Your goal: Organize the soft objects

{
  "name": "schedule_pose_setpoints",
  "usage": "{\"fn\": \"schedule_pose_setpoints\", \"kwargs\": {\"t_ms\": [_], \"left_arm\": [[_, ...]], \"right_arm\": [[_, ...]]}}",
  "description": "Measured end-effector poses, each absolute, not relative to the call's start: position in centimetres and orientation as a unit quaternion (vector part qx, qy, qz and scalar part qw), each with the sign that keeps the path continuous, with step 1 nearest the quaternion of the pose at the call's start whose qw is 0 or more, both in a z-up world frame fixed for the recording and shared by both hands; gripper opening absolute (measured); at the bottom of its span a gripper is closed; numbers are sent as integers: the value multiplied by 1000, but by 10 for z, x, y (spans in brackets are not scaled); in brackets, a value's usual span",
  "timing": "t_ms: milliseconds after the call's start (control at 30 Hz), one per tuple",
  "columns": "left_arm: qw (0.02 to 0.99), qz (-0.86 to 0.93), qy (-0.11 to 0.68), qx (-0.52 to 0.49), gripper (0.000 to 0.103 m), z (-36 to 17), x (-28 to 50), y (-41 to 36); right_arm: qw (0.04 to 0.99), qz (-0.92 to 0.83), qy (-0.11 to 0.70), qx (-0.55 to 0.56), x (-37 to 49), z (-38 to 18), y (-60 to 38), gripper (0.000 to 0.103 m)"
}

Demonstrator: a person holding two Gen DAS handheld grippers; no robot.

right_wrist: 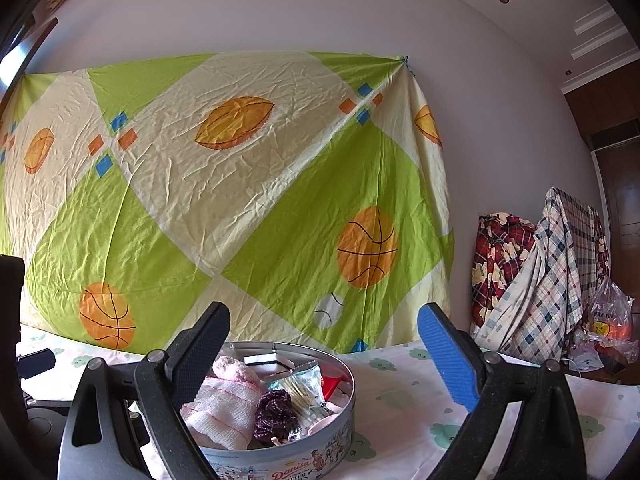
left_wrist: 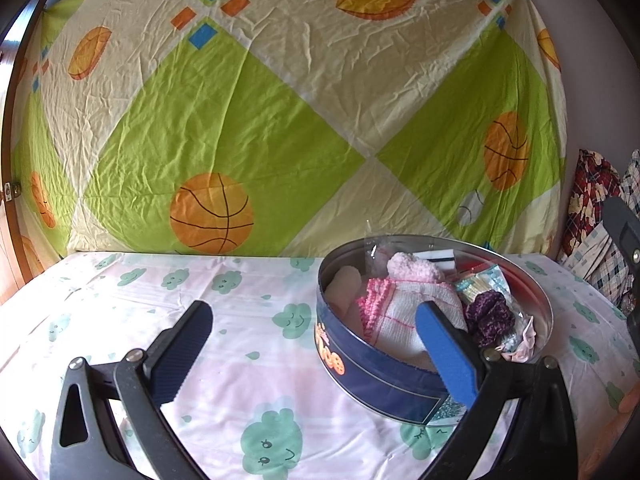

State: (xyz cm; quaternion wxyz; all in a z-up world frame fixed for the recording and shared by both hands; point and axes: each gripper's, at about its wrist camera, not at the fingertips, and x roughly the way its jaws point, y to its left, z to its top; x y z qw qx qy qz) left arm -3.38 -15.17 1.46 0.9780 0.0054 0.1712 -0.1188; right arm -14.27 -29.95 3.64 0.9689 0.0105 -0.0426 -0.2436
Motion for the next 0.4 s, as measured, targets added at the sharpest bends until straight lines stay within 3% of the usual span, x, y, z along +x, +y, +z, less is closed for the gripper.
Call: {"fn": "schedule_pose_setpoints", "kwargs": {"t_ms": [400], "left_arm": [[976,-123,179,1,103,14,-31,-151]], "right_arm": [[960,-277,-34,25,-142,37,-307,97]]}}
